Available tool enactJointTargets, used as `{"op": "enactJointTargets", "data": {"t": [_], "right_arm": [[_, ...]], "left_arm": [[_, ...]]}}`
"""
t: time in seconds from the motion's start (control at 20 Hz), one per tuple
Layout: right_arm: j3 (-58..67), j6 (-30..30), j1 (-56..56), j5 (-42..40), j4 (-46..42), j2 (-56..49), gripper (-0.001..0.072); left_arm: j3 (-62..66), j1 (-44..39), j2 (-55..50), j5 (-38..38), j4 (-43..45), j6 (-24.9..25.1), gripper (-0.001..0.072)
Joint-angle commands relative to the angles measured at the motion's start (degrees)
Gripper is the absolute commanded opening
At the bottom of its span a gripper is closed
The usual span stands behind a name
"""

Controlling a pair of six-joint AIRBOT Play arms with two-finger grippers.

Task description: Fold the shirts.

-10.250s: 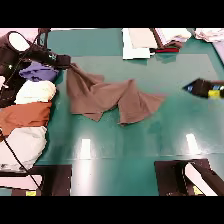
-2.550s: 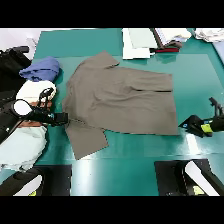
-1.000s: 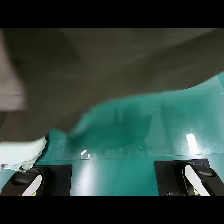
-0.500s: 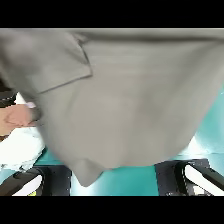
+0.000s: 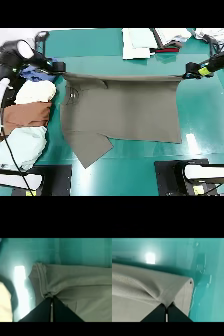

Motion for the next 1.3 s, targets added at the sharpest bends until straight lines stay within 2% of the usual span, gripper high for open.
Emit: {"op": "enactJointTargets", "data": {"t": [0.0,0.1,0.15,0.25,0.55,0.6,0.65,0.7,0.85,0.95,1.1,1.25], "right_arm": [[4.2,-0.1,0.2,-4.2,1.7,-6.2,0.0013],[6.5,-1.2,0.2,-1.8,1.4,-6.3,0.0013],[6.6,-2.1,0.2,0.4,0.9,-6.1,0.0013],[2.4,-2.4,0.2,1.2,-1.6,-4.1,0.0013],[-14.4,-2.4,0.2,-5.4,-1.1,1.9,0.0023],[-16.1,-2.4,0.2,-5.7,0.2,2.5,0.0162],[-17.0,-2.4,0.2,-6.2,0.9,2.6,0.0377],[-16.9,-2.4,0.2,-6.0,1.5,2.6,0.0456],[-16.9,-2.4,0.0,-5.3,1.7,6.7,0.0451],[-16.9,-2.4,-0.1,-1.0,1.7,11.4,0.0434],[-16.9,-2.4,-0.1,6.2,1.7,18.4,0.0434],[-16.9,-2.4,-0.1,5.8,1.7,24.0,0.0434]], "left_arm": [[-0.4,0.1,-3.3,5.7,-3.2,1.4,0.0022],[-0.2,0.1,-3.2,0.1,-3.9,4.5,0.0022],[-0.5,0.1,-3.3,-3.7,-3.3,5.1,0.0023],[-3.4,0.1,-3.3,-6.6,-3.2,5.6,0.0023],[-13.3,0.0,-3.3,-3.5,-4.7,5.6,0.0026],[-13.4,0.0,-3.3,-3.8,-4.5,5.6,0.023],[-13.4,0.1,-3.1,-4.2,-4.4,5.5,0.055],[-13.0,0.1,-2.7,-5.1,-4.1,5.4,0.0592],[-12.1,0.1,2.7,-9.2,-1.6,5.3,0.0596],[-15.6,0.1,9.2,-12.1,-0.6,5.2,0.0596],[-31.6,0.1,21.2,-12.2,-0.9,1.9,0.0597],[-49.3,0.1,31.5,-10.4,-3.0,-2.5,0.0597]]}}
